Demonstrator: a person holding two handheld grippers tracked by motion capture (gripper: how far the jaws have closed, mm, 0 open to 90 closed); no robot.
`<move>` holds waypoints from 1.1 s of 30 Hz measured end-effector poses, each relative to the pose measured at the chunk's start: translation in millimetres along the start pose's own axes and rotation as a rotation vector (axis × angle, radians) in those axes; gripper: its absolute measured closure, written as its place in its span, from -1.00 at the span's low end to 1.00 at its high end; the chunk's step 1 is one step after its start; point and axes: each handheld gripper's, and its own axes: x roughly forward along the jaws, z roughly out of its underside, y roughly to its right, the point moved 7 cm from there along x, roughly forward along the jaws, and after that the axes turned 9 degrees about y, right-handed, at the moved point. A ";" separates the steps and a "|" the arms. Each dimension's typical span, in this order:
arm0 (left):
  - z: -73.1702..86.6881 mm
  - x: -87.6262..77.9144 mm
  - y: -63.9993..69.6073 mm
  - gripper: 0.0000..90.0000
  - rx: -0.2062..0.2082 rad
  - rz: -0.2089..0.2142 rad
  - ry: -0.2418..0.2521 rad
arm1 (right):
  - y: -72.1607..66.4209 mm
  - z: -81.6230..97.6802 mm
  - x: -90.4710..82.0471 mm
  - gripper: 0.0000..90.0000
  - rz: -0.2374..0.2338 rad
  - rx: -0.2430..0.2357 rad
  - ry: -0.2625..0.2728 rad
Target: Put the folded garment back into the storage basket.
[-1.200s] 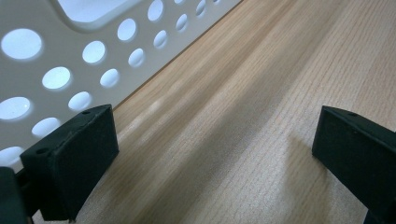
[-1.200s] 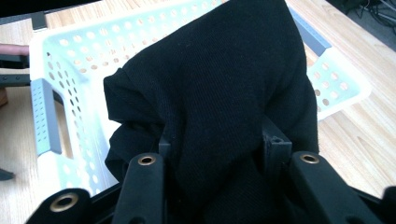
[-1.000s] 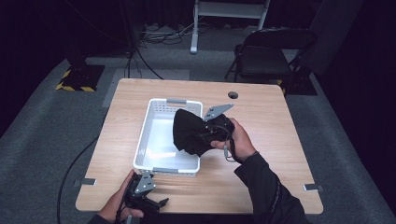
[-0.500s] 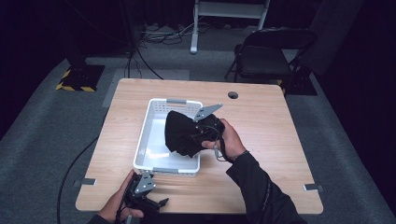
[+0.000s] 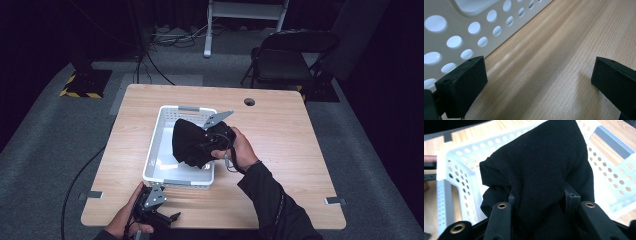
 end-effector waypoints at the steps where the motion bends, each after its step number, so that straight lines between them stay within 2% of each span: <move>1: 0.0 0.0 0.0 -0.99 0.000 0.000 0.000 | 0.2 0.0 0.9 0.38 0.004 0.000 -0.004; 13: 0.1 0.0 0.0 -1.00 0.001 0.000 0.001 | 1.4 0.6 14.9 0.38 0.005 0.017 -0.014; 25: 0.1 0.0 0.1 -1.00 0.001 0.002 0.001 | 0.2 8.0 29.3 0.37 0.006 0.022 -0.038; 29: 0.1 0.1 0.1 -1.00 0.000 0.001 0.002 | 0.2 8.0 29.3 0.37 0.006 0.022 -0.038; 30: 0.0 0.0 0.2 -1.00 -0.001 0.002 0.002 | -0.5 12.1 35.3 0.37 0.002 0.028 -0.045; 33: 0.1 0.0 0.2 -1.00 0.000 0.002 0.002 | -0.2 14.0 37.4 0.37 0.000 0.037 -0.044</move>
